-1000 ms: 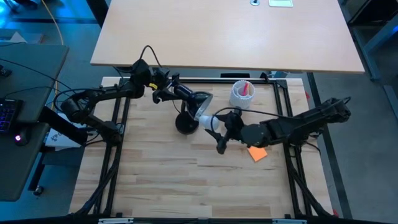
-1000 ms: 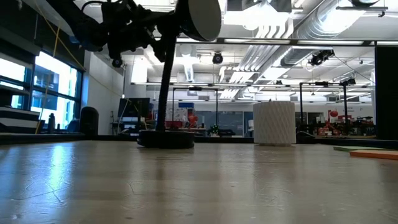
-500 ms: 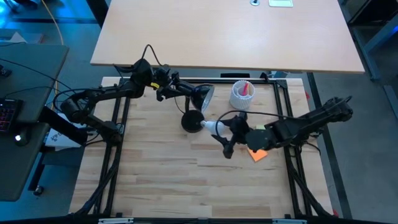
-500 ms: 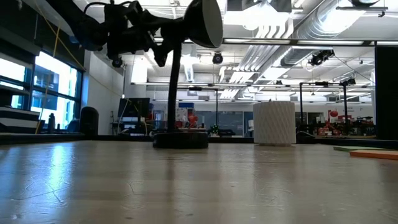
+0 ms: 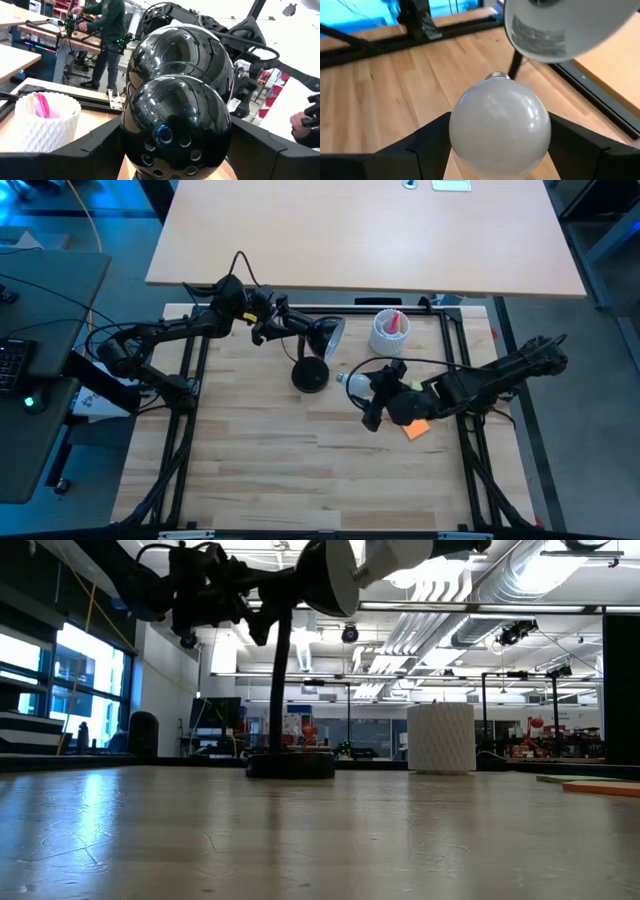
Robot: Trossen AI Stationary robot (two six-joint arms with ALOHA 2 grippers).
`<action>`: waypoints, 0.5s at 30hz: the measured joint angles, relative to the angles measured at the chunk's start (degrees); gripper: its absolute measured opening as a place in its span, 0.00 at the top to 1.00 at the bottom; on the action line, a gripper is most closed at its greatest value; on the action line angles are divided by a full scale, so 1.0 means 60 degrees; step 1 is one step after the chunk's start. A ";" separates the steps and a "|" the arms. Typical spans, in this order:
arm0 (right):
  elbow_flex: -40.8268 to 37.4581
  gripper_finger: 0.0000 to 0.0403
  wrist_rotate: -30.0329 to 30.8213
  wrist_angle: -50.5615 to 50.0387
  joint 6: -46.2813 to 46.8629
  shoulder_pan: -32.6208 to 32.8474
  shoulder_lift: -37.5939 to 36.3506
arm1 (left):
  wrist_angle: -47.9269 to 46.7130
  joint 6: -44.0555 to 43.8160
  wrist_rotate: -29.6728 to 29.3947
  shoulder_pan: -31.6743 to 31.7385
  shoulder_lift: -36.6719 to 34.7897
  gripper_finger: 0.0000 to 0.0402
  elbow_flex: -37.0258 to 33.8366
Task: Screw lightbulb
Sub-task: Insert the lightbulb into the desk lamp
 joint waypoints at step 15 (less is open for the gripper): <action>-0.4006 0.30 0.0521 0.3717 0.1455 -0.0302 0.0011 | -0.2522 0.0837 -0.0205 0.0709 -0.0949 0.29 -0.0018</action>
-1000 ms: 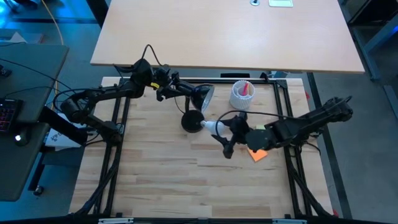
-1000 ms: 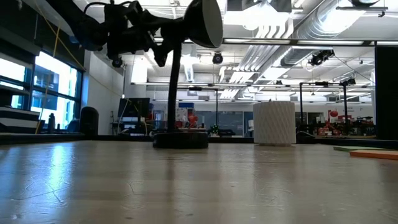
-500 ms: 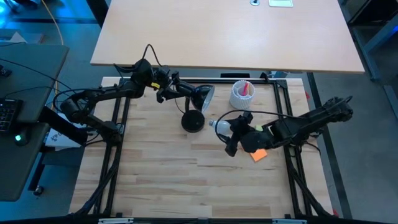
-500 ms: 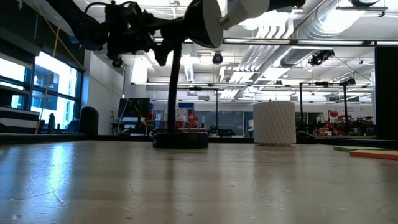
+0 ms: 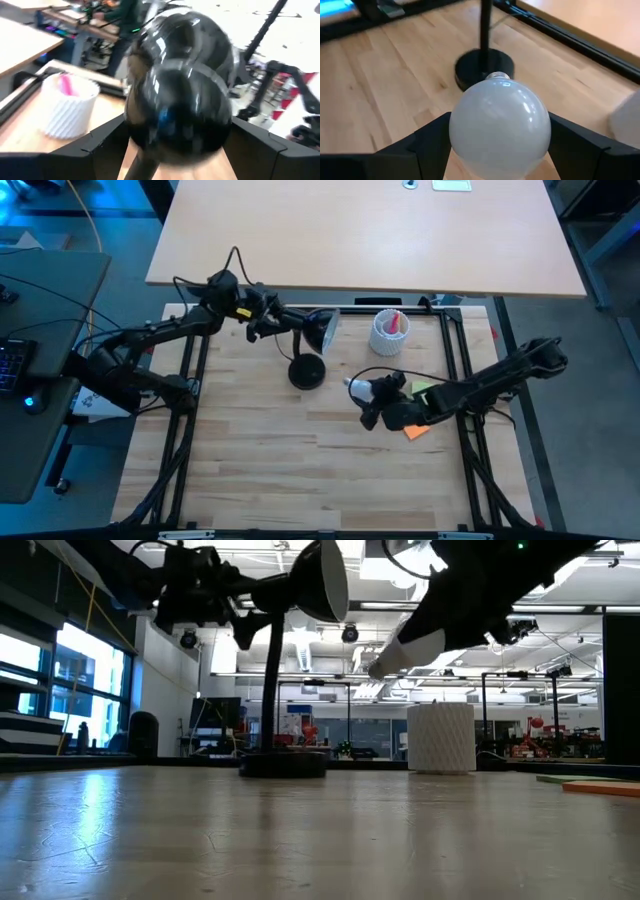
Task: Screw lightbulb
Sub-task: Insert the lightbulb into the desk lamp
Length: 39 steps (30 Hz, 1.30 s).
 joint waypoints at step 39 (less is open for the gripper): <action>0.2209 0.30 0.0320 -0.1279 -0.2947 0.0149 -0.0918 | 0.3835 0.3026 -1.2088 -0.3917 -0.0295 0.29 -0.3706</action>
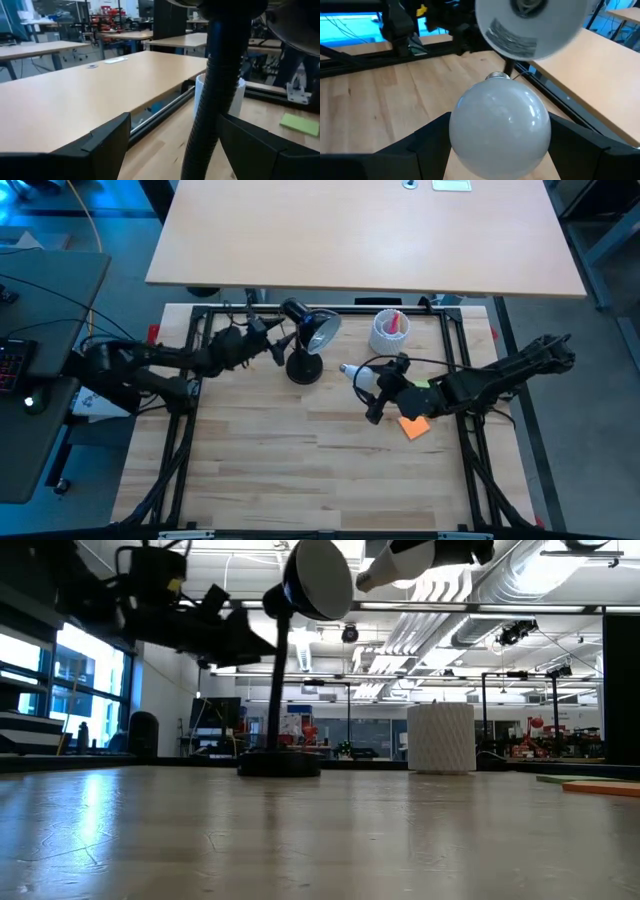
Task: Screw lightbulb
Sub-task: Insert the lightbulb into the desk lamp
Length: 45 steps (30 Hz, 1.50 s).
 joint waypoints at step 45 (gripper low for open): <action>0.0521 0.30 0.1444 0.2109 -0.1664 0.1377 0.0776 | -0.3108 -0.0825 -0.1387 -0.2353 0.1062 0.83 0.2840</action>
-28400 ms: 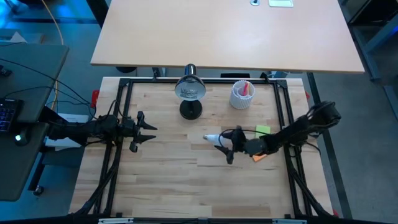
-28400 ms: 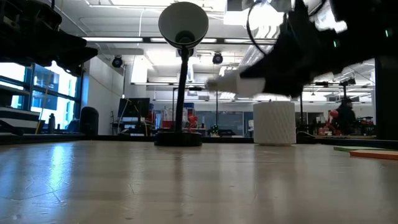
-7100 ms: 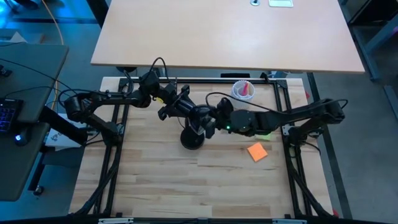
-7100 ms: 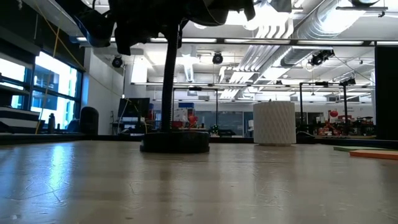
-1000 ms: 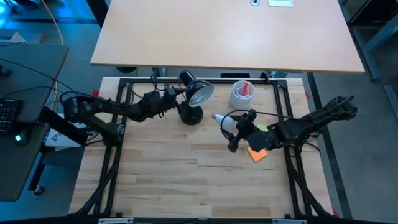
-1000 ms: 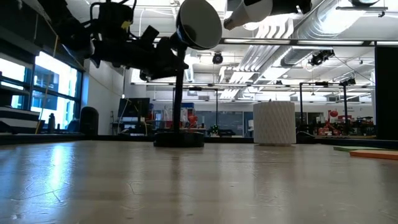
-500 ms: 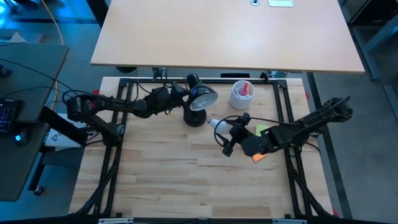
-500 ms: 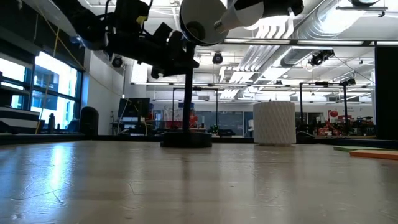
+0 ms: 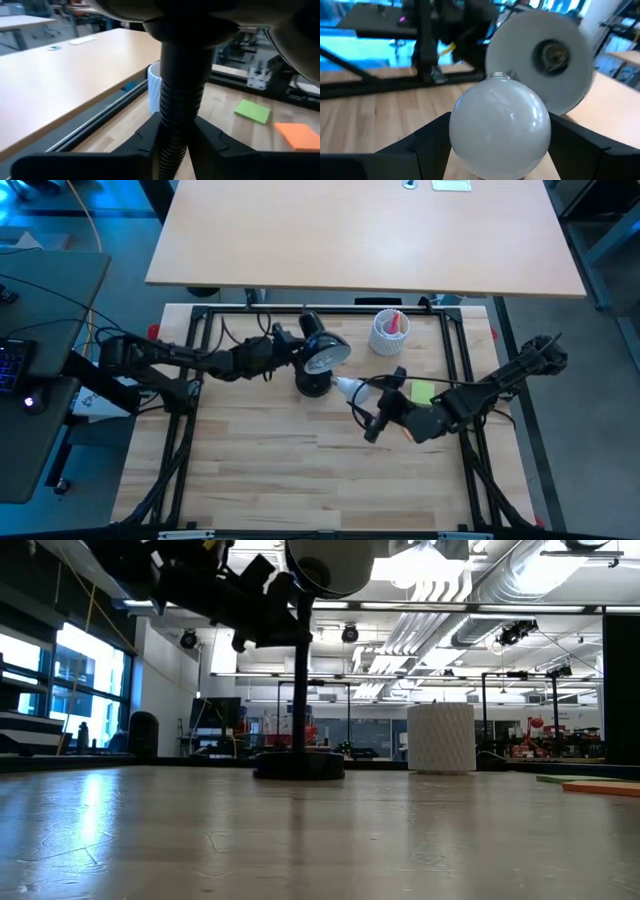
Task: Screw lightbulb
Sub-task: Insert the lightbulb into the desk lamp
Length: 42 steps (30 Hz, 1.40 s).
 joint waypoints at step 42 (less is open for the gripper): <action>0.0616 0.30 0.1098 0.1845 -0.2271 -0.0512 0.1610 | -0.6599 -0.0265 -0.0835 -0.1793 -0.2566 0.34 -0.0088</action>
